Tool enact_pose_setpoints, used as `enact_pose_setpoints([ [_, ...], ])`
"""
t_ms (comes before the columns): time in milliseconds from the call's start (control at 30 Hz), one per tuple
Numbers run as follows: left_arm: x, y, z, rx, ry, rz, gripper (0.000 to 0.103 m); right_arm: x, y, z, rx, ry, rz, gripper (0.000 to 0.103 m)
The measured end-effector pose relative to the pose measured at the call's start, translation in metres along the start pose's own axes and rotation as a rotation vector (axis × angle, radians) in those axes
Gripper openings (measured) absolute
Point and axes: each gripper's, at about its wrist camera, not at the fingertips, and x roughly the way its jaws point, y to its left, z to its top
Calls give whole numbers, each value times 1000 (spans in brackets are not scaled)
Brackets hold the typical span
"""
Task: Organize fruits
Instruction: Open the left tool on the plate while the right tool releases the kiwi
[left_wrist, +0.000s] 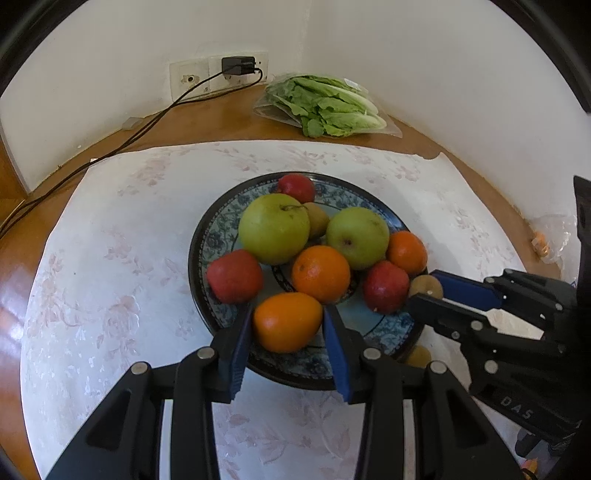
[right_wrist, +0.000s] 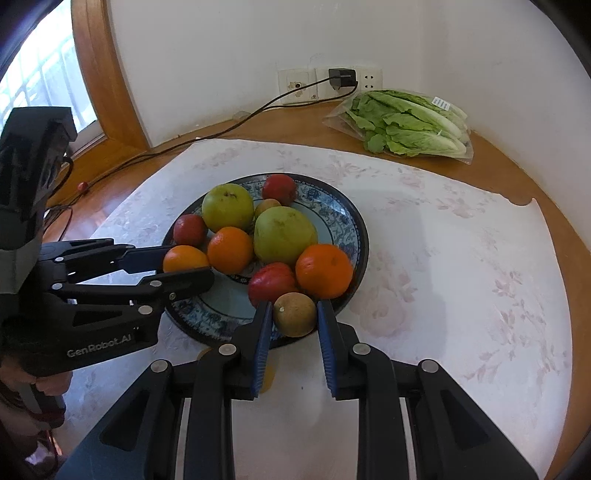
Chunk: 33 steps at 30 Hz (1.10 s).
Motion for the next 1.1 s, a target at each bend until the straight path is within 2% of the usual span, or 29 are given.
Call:
enact_pose_setpoints([
  [467,6,2,5,3,-14,6,40,14,3,3,-3,-8,20,26],
  [667,6,3,5,-7,-9,-14,40,17,3,3,5,-9,34,26],
  [800,1,-2,2,10,-10,-25,45,14,1,4,18,-19,50,35],
  [1100,-19,-1,-2,-13,-35,-34,59,-8,0,1,41,-57,60,45],
])
